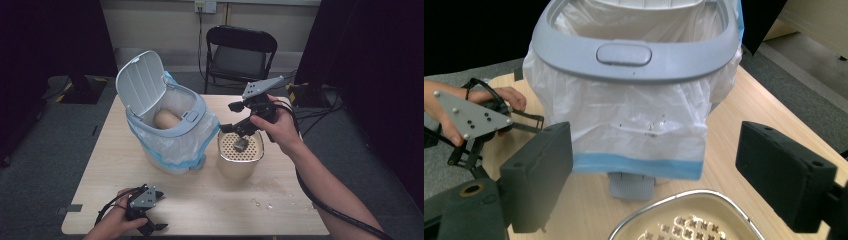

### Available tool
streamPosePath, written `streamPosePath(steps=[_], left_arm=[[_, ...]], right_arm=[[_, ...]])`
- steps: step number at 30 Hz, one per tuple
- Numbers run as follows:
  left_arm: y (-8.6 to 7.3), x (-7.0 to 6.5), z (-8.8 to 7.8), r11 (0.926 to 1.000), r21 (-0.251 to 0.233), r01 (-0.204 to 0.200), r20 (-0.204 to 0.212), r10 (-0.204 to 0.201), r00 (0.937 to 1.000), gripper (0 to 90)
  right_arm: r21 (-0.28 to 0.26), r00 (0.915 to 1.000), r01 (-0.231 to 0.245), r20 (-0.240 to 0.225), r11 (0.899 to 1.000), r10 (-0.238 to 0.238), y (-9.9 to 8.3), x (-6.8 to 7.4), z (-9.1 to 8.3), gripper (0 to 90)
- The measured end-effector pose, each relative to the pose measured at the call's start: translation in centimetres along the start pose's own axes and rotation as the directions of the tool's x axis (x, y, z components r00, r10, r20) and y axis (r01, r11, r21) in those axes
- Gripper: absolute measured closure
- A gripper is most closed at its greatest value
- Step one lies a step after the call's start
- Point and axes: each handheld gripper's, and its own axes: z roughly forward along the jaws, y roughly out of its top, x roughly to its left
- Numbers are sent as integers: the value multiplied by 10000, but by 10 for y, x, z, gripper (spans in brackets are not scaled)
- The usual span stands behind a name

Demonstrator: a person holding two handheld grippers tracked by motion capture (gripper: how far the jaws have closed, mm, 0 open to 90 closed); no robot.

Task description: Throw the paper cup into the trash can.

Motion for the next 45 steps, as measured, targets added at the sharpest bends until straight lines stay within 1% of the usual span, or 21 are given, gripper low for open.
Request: streamPosePath(steps=[2, 11, 12, 20, 26, 27, 31, 37, 42, 45], left_arm=[[0, 0, 0, 10000, -2, 2, -1, -2, 10000, 0], [0, 0, 0, 10000, -19, 19, -14, -19, 10000, 0], [0, 0, 0, 10000, -21, 23, -13, -23, 10000, 0], [0, 0, 0, 10000, 10, 57, 10, -57, 10000, 0], [0, 0, 0, 10000, 9, 56, 8, -56, 10000, 0], [0, 0, 0, 10000, 8, 60, 14, -60, 10000, 0], [0, 0, 0, 10000, 10, 36, 21, -36, 10000, 0], [0, 0, 0, 10000, 0, 53, 13, -53, 10000, 0], [0, 0, 0, 10000, -4, 53, 8, -53, 10000, 0], [0, 0, 0, 10000, 1, 57, 9, -57, 10000, 0]], right_arm=[[-13, 10000, 18, 86, 10000, -18, -4, 1, -2, 150], [63, 10000, -69, 38, 10000, 69, -20, 4, -10, 150], [29, 9999, -137, 46, 9999, 137, -24, 4, -13, 150], [124, 9998, -144, 107, 9998, 142, -35, 5, -21, 150], [107, 9995, -180, 254, 9998, 177, -44, 5, -31, 150], [134, 9993, -167, 337, 9998, 162, -47, 5, -35, 150], [148, 9991, -206, 385, 9997, 200, -52, 3, -40, 150], [181, 9988, -274, 419, 9995, 266, -59, 2, -45, 150], [321, 9985, -272, 481, 9991, 257, -68, 3, -47, 150], [323, 9983, -345, 488, 9989, 329, -76, 3, -49, 150]])
